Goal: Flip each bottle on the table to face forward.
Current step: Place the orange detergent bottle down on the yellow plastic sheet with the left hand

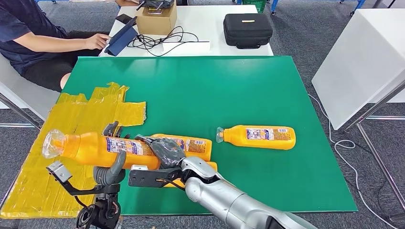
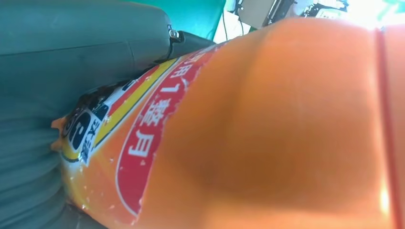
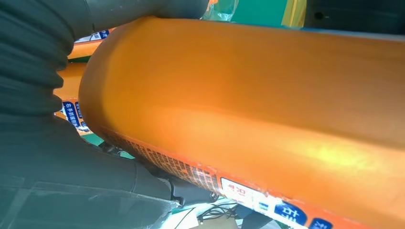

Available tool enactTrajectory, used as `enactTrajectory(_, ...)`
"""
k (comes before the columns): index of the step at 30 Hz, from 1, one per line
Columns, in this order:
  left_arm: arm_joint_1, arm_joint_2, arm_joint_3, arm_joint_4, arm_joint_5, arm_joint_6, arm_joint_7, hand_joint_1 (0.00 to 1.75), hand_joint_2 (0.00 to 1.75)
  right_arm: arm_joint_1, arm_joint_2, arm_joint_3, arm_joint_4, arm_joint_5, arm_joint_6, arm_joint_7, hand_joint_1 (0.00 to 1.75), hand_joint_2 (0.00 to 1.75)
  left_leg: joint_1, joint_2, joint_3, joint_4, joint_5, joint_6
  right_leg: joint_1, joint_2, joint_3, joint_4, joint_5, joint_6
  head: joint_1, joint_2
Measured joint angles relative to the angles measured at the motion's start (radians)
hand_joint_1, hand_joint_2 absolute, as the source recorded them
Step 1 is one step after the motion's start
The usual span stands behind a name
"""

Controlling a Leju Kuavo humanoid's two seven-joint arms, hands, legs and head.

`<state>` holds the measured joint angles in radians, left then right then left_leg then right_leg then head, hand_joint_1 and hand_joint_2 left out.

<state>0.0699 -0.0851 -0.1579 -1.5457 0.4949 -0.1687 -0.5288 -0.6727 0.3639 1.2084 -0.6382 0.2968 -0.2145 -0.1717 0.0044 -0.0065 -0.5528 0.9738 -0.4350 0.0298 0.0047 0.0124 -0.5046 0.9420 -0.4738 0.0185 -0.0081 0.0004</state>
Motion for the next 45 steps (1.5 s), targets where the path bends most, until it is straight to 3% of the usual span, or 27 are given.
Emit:
enactTrajectory(9, -0.005, -0.009, -0.002, -0.003, 0.015, 0.027, -0.013, 1.75, 1.75, -0.022, 0.000, -0.014, 0.049, -0.023, 0.001, -0.083, 1.75, 1.75, 0.000, 0.000, 0.000, 0.000, 0.000, 0.000, 0.000, 0.000, 0.000, 0.000, 0.000, 0.000, 0.000, 0.000)
enactTrajectory(22, -0.010, -0.018, 0.000, -0.011, 0.014, 0.033, -0.005, 1.75, 1.75, -0.014, 0.004, -0.061, 0.059, 0.010, -0.002, -0.088, 1.75, 1.75, 0.000, 0.000, 0.000, 0.000, 0.000, 0.000, 0.000, 0.000, 0.000, 0.000, 0.000, 0.000, 0.000, 0.000)
enactTrajectory(23, -0.010, -0.019, 0.000, -0.011, 0.014, 0.032, -0.005, 1.75, 1.75, -0.013, 0.004, -0.064, 0.059, 0.018, -0.004, -0.086, 1.71, 1.75, 0.000, 0.000, 0.000, 0.000, 0.000, 0.000, 0.000, 0.000, 0.000, 0.000, 0.000, 0.000, 0.000, 0.000)
enactTrajectory(24, -0.010, -0.019, 0.001, -0.011, 0.014, 0.032, -0.005, 1.75, 1.75, -0.012, 0.005, -0.068, 0.059, 0.030, -0.007, -0.084, 1.27, 1.75, 0.000, 0.000, 0.000, 0.000, 0.000, 0.000, 0.000, 0.000, 0.000, 0.000, 0.000, 0.000, 0.000, 0.000)
enactTrajectory(27, -0.004, -0.025, 0.008, -0.018, 0.004, 0.034, 0.005, 1.75, 1.75, 0.001, 0.005, -0.099, 0.055, 0.089, -0.014, -0.080, 0.00, 0.44, 0.000, 0.000, 0.000, 0.000, 0.000, 0.000, 0.000, 0.000, 0.000, 0.000, 0.000, 0.000, 0.000, 0.000)
enactTrajectory(28, 0.000, -0.027, 0.011, -0.023, -0.005, 0.039, 0.010, 1.73, 1.75, 0.009, 0.004, -0.114, 0.051, 0.111, -0.014, -0.080, 0.00, 0.00, 0.000, 0.000, 0.000, 0.000, 0.000, 0.000, 0.000, 0.000, 0.000, 0.000, 0.000, 0.000, 0.000, 0.000)
enactTrajectory(33, 0.031, -0.038, 0.046, -0.081, -0.109, 0.122, 0.046, 1.74, 1.75, 0.102, -0.048, -0.233, -0.088, 0.236, 0.008, -0.017, 0.00, 0.00, 0.000, -0.001, -0.001, 0.000, 0.000, 0.000, 0.000, 0.000, -0.001, 0.000, 0.000, 0.000, 0.000, 0.000)
enactTrajectory(40, 0.006, -0.039, 0.098, -0.118, -0.288, 0.188, 0.033, 1.74, 1.75, 0.304, -0.185, -0.539, -0.687, 0.311, 0.201, 0.072, 0.00, 0.00, -0.001, -0.006, -0.002, 0.001, 0.000, 0.000, -0.002, -0.004, 0.000, 0.000, 0.000, 0.000, 0.000, 0.000)
enactTrajectory(45, -0.028, -0.015, 0.101, -0.117, -0.374, 0.309, -0.030, 1.71, 1.75, 0.390, -0.276, -0.667, -0.938, 0.234, 0.195, 0.024, 0.00, 0.00, -0.001, -0.005, -0.001, 0.001, 0.000, 0.000, -0.002, -0.003, 0.000, 0.000, 0.000, 0.000, 0.000, 0.000)
